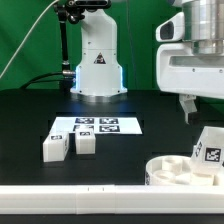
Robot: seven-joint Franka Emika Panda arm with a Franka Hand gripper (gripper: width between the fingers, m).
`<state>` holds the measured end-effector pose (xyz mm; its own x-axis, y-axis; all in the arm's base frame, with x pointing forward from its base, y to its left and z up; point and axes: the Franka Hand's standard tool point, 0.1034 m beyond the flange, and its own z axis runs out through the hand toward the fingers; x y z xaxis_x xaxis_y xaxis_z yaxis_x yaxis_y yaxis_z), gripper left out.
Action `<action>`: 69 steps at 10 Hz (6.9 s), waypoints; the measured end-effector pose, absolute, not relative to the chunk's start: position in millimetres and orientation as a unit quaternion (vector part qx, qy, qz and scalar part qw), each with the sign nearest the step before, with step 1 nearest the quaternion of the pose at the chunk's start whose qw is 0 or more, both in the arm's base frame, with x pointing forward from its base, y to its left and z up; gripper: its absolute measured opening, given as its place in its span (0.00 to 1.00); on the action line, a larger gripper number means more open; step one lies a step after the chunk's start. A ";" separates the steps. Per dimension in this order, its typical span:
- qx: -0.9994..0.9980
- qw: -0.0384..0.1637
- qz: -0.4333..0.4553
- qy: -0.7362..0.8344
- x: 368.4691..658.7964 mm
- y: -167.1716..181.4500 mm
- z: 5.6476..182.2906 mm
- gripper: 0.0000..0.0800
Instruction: Assemble stool
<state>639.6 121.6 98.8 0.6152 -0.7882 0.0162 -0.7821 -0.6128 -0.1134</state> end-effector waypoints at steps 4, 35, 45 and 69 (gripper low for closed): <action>-0.963 0.049 -0.051 0.261 639.1 138.4 97.9 0.81; -0.850 -0.070 -0.026 -0.522 641.2 107.8 80.2 0.44; -0.996 -0.032 -0.061 -0.055 640.7 108.9 77.9 0.44; -0.681 0.119 -0.024 0.722 632.5 115.2 66.4 0.70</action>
Offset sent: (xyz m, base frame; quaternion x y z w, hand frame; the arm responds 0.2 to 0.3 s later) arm -0.0074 0.0298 0.0002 0.0236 0.0055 -0.2327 0.9723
